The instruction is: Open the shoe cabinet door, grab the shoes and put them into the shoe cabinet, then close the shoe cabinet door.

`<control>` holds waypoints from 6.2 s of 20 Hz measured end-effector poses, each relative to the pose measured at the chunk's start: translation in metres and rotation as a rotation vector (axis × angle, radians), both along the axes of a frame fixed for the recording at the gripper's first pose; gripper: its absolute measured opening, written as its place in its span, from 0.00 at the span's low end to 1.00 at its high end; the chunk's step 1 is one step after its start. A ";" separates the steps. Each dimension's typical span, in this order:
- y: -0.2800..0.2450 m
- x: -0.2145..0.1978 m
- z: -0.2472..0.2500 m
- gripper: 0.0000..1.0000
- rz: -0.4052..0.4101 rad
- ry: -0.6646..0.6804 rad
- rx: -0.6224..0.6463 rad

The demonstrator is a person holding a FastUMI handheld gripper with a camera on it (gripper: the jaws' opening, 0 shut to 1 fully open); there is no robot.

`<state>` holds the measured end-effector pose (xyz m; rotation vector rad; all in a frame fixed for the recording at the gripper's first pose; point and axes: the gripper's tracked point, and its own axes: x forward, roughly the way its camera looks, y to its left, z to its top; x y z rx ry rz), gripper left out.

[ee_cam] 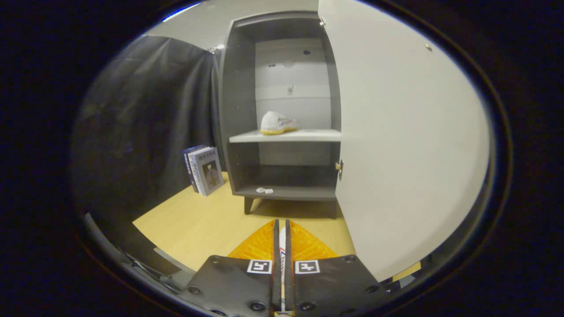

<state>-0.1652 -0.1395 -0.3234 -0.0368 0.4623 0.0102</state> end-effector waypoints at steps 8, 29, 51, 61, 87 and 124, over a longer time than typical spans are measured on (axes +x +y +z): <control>-0.006 0.008 -0.137 0.21 -0.043 0.254 -0.002; -0.001 0.042 -0.211 0.04 -0.034 0.386 0.006; 0.008 0.068 -0.154 0.02 -0.193 0.344 0.367; 0.028 0.102 -0.077 0.02 -0.198 0.165 0.393; 0.002 0.279 0.179 0.02 -0.282 -0.285 0.227; -0.068 0.398 0.112 0.43 -0.235 -0.138 -0.049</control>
